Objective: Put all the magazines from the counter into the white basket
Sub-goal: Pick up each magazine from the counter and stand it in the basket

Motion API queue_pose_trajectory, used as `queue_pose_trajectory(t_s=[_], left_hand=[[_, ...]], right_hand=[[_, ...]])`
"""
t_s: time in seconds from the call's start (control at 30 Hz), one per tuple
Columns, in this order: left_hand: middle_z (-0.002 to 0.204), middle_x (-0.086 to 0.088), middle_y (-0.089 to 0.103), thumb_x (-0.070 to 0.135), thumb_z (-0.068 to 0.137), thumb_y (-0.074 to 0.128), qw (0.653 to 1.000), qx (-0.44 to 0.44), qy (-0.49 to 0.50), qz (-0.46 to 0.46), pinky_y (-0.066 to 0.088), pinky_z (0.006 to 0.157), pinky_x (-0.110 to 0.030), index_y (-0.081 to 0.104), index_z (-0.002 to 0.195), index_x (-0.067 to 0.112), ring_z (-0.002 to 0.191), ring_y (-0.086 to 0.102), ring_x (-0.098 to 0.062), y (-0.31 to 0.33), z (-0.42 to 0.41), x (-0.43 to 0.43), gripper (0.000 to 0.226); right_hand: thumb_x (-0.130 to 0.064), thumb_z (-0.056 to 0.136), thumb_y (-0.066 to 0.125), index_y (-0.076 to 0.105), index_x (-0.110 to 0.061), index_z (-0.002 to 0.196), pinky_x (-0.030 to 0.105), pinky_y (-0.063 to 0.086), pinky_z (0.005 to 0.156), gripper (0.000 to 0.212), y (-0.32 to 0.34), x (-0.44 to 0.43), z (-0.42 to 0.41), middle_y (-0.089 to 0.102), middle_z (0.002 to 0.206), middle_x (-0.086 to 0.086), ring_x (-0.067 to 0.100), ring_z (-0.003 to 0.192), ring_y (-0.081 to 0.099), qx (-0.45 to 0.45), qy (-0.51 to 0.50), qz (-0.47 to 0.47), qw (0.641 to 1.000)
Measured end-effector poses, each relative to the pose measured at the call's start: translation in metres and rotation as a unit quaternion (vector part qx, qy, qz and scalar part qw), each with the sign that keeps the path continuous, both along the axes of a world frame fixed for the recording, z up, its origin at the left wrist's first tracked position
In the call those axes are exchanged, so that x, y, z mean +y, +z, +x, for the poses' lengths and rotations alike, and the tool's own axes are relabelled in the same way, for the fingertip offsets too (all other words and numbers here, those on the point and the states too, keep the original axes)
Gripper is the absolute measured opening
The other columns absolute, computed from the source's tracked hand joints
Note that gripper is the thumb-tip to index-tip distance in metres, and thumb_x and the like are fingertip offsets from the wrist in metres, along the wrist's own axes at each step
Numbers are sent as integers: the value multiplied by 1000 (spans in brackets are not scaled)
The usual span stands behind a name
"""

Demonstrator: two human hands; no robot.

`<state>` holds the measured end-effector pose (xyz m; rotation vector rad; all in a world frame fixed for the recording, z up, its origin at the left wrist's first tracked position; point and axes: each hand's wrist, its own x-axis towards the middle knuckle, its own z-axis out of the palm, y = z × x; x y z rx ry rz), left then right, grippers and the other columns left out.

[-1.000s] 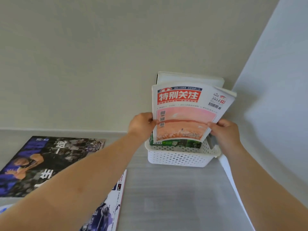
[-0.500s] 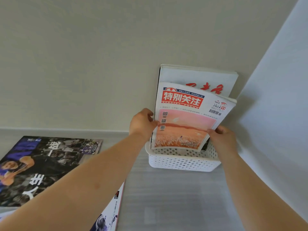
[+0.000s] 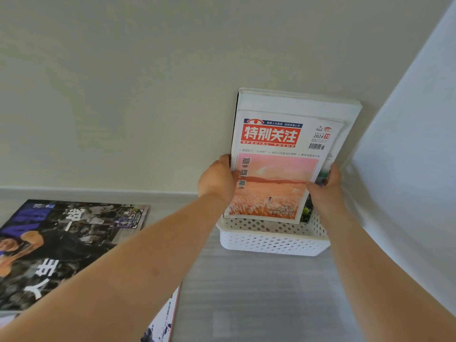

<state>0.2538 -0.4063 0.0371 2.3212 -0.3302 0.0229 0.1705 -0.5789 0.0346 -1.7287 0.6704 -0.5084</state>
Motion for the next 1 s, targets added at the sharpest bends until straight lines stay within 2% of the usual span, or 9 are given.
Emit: queue_pose_trajectory(t_s=[0.07,0.13,0.2,0.3,0.43,0.67,0.77,0.83,1.0], left_hand=[[123,-7,60,23,88,51,999,37,-17,-23,46,75,-32,41,128,15,104,60,-28,2,-1,5,41],[132,-5,53,26,87,53,996,75,-22,-45,46,84,-32,33,135,18,115,54,-25,2,-5,17,52],[134,-4,51,27,88,52,995,85,-15,-55,42,89,-29,36,134,18,119,50,-22,2,-15,36,50],[125,-2,58,22,89,51,993,82,-17,-86,36,88,-20,51,122,15,113,52,-15,1,-43,78,35],[106,12,58,19,88,52,995,80,1,-65,36,87,-18,58,114,20,96,50,-3,-7,-97,165,26],[103,-8,65,10,87,52,961,155,214,-80,41,74,-27,65,100,13,90,55,-20,-46,-180,332,19],[106,-17,68,4,84,55,940,162,286,-90,45,69,-27,66,101,8,80,59,-25,-57,-207,384,21],[107,-21,67,1,80,57,933,166,312,-66,45,62,-29,65,102,7,78,58,-27,-60,-218,409,24],[144,-16,37,19,82,55,927,204,295,106,31,105,-41,36,134,9,129,35,-34,-73,-231,449,56]], right_hand=[[1,84,49,30,-27,130,15,48,63,57,4,2,-4,49,90,-21,-11,75,50,-12,-6,-8,1000],[3,83,46,25,-27,134,9,45,70,63,7,7,-11,51,112,-20,-15,86,47,-36,-36,-4,999],[2,84,44,17,-25,139,20,36,87,67,12,19,-22,37,142,-3,1,113,39,-41,-76,-6,996],[-1,86,44,31,-13,131,5,37,77,48,15,46,-43,47,126,4,16,112,46,-65,-97,-57,992],[7,81,42,38,-13,129,33,42,94,53,4,104,-72,50,130,11,26,120,46,-63,-39,-69,995],[0,87,44,37,-12,132,29,27,107,47,-41,266,-121,41,142,7,18,128,39,94,143,0,985],[-14,90,45,34,-21,134,14,33,99,45,-61,335,-145,39,141,-4,-2,114,48,143,267,-36,952],[-30,90,46,30,-26,135,27,24,112,49,-77,371,-159,32,146,-6,8,132,32,157,325,-121,925],[-59,81,40,1,-24,143,37,-18,111,81,-99,427,-173,-13,154,-3,16,139,-20,227,438,-317,810]])
